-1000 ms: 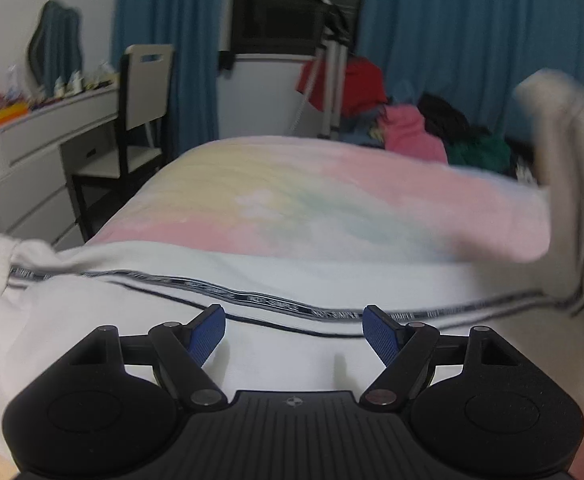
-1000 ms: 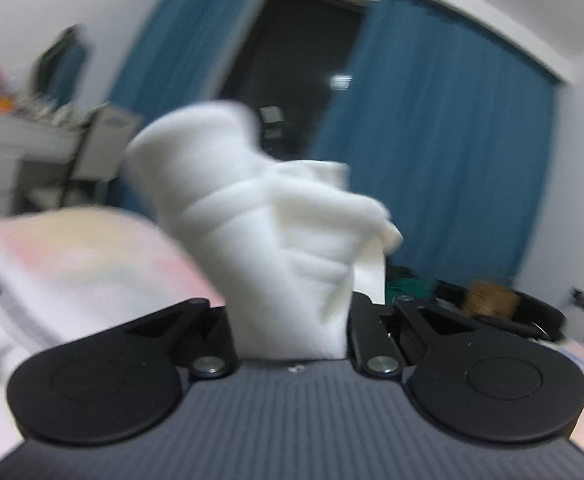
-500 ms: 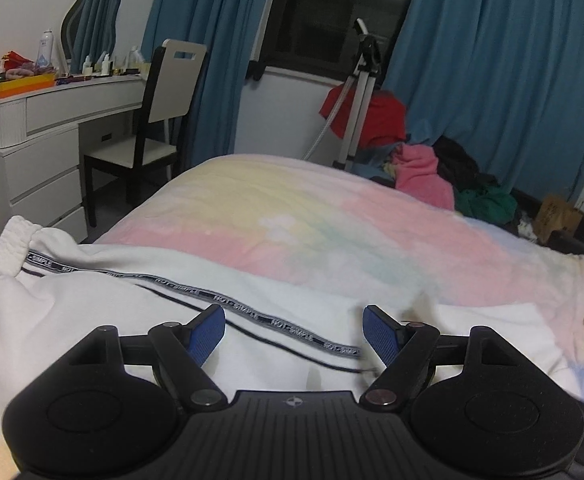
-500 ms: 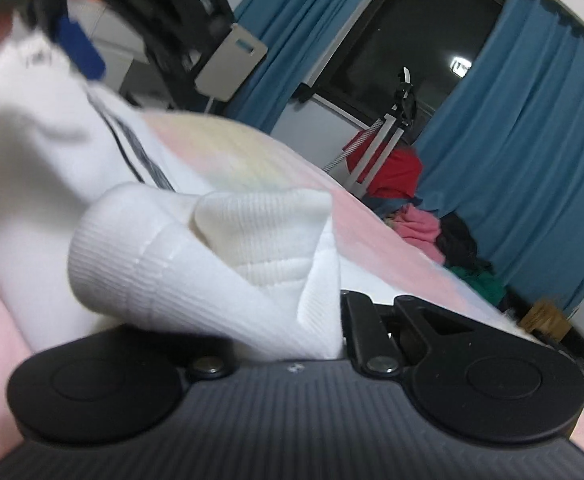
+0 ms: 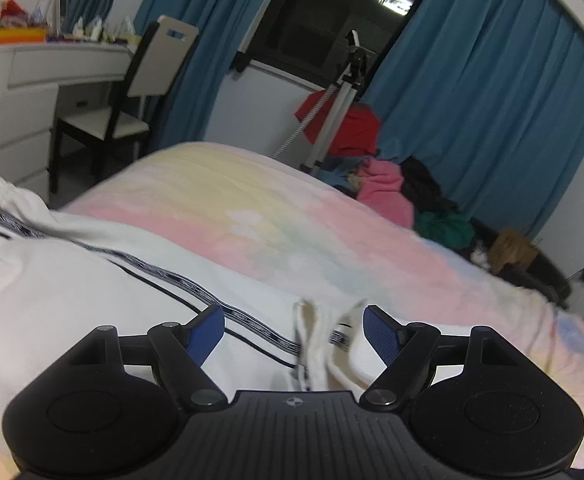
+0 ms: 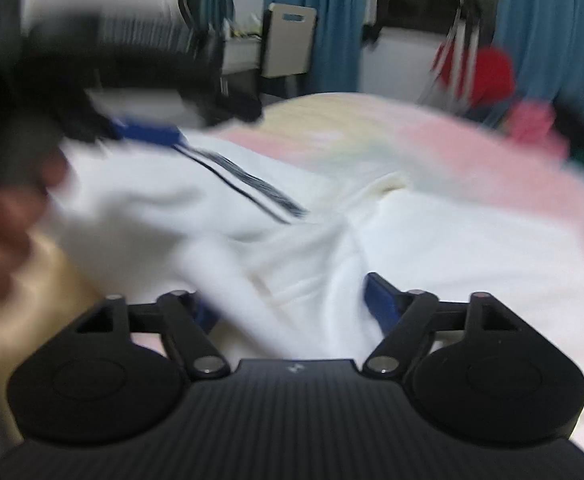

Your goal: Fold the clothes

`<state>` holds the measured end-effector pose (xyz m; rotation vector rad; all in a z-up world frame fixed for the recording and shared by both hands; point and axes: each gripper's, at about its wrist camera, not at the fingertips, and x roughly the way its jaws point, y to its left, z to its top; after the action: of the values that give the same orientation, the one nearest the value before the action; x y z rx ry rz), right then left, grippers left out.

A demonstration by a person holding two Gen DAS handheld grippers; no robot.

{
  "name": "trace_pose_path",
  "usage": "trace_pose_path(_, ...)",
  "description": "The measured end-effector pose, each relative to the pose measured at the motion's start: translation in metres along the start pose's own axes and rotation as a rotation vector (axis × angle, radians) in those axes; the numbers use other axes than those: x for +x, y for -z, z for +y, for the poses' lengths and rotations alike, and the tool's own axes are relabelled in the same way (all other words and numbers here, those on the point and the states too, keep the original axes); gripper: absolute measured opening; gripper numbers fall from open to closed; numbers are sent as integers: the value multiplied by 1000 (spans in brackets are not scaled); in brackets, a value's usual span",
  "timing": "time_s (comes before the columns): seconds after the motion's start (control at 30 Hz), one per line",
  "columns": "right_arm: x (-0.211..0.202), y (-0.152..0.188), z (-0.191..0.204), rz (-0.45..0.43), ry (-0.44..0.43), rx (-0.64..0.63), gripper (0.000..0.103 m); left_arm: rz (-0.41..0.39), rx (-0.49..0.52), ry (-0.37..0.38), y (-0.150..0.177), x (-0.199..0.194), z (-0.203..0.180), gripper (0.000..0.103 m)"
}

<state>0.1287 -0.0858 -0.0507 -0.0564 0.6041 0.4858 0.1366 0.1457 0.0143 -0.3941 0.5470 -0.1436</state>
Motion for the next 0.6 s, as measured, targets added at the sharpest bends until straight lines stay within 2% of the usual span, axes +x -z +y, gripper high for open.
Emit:
trace_pose_path(0.07, -18, -3, -11, -8, -70, 101, 78, 5, -14, 26, 2, -1, 1, 78)
trace_pose_path(0.2, -36, -12, -29, -59, -126, 264, 77, 15, 2, 35, 8, 4, 1, 77)
trace_pose_path(0.33, -30, -15, -49, -92, -147, 346, 77, 48, 14, 38, 7, 18, 0, 75)
trace_pose_path(0.43, -16, -7, -55, -65, -176, 388, 78, 92, 36, 50, -2, 37, -7, 74)
trace_pose_path(0.47, -12, -5, -55, -59, -173, 383, 76, 111, 51, 47, -6, 45, -11, 73)
trace_pose_path(0.57, 3, -1, -37, -53, -73, 232, 64, 160, 94, 62, -18, 71, -24, 72)
trace_pose_path(0.6, 8, 0, -33, -42, -65, 204, 60, 179, 99, 65, -23, 81, -28, 70)
